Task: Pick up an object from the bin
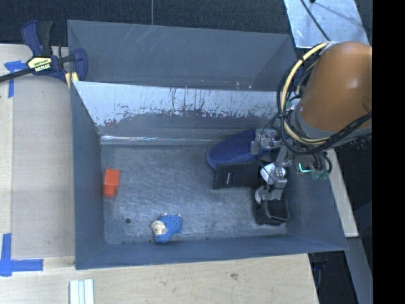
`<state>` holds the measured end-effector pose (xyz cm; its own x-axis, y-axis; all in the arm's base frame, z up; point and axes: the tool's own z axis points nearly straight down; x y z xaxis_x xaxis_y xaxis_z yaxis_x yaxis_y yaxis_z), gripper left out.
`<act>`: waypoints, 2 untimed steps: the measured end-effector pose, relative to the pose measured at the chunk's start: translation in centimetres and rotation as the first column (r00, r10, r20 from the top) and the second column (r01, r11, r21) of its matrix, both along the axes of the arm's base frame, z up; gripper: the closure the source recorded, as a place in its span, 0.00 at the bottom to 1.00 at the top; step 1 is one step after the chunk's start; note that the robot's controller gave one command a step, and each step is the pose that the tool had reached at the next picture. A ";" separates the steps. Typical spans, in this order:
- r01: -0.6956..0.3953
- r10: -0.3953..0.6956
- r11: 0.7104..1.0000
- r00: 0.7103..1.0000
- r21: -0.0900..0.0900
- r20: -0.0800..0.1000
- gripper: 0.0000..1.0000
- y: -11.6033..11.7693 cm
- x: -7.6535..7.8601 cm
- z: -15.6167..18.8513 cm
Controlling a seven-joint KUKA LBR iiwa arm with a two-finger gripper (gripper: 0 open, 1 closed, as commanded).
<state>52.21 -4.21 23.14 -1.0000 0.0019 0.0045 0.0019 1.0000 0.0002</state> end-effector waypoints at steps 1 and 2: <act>0.044 -0.044 0.999 0.999 -0.001 0.000 0.00 -5.1 1.0 -9.8; 0.029 -0.029 1.000 1.000 0.002 -0.006 0.00 -0.2 1.0 -16.2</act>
Offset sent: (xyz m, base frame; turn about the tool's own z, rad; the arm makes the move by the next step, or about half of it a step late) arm 0.0114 -0.0483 -0.0937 0.0388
